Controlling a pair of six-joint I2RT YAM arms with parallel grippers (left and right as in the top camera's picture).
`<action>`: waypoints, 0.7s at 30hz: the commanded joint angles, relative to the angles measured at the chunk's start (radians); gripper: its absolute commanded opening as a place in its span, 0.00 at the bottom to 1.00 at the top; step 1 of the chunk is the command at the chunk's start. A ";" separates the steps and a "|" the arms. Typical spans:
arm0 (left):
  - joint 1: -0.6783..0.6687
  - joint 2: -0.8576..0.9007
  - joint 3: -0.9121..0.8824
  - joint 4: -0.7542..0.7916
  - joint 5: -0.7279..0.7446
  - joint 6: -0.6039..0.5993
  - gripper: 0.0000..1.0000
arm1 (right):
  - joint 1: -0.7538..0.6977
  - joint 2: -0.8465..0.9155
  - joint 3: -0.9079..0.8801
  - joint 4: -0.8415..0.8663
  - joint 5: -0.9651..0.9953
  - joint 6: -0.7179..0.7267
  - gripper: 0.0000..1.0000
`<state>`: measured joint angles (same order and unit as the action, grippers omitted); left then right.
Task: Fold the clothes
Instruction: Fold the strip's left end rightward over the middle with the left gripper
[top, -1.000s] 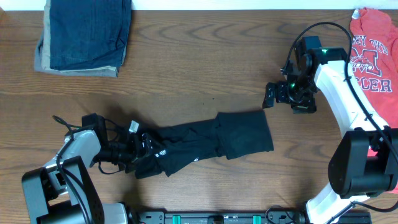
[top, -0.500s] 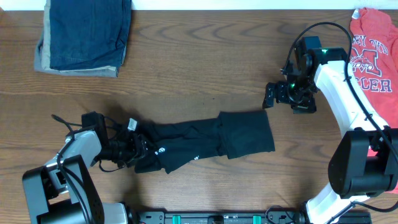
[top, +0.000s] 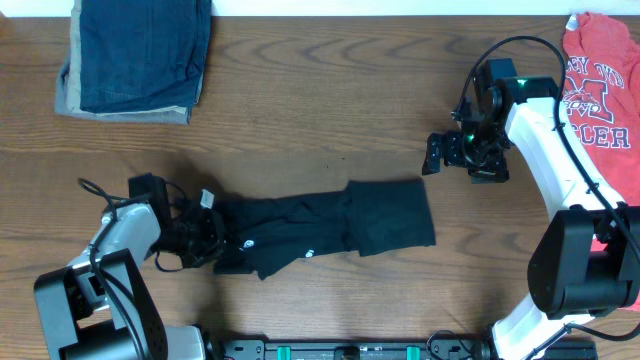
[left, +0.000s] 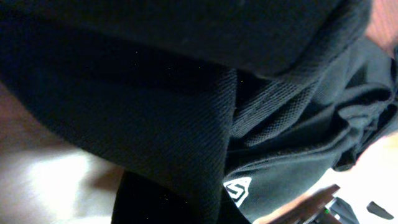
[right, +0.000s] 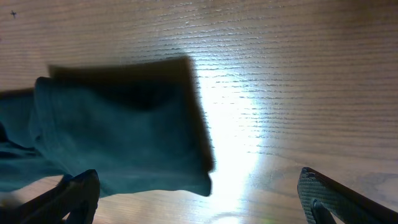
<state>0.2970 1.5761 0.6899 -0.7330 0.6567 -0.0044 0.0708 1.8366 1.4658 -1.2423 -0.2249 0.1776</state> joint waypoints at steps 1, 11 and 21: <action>0.000 -0.027 0.077 -0.056 -0.201 -0.074 0.06 | 0.009 -0.013 -0.002 -0.002 -0.004 -0.011 0.99; -0.005 -0.158 0.340 -0.352 -0.356 -0.144 0.06 | 0.015 -0.013 -0.056 0.069 -0.035 0.002 0.99; -0.231 -0.348 0.454 -0.440 -0.354 -0.218 0.06 | 0.066 -0.013 -0.203 0.224 -0.121 0.020 0.99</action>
<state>0.1371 1.2564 1.1267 -1.1671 0.3122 -0.1692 0.1059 1.8370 1.2915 -1.0370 -0.2924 0.1825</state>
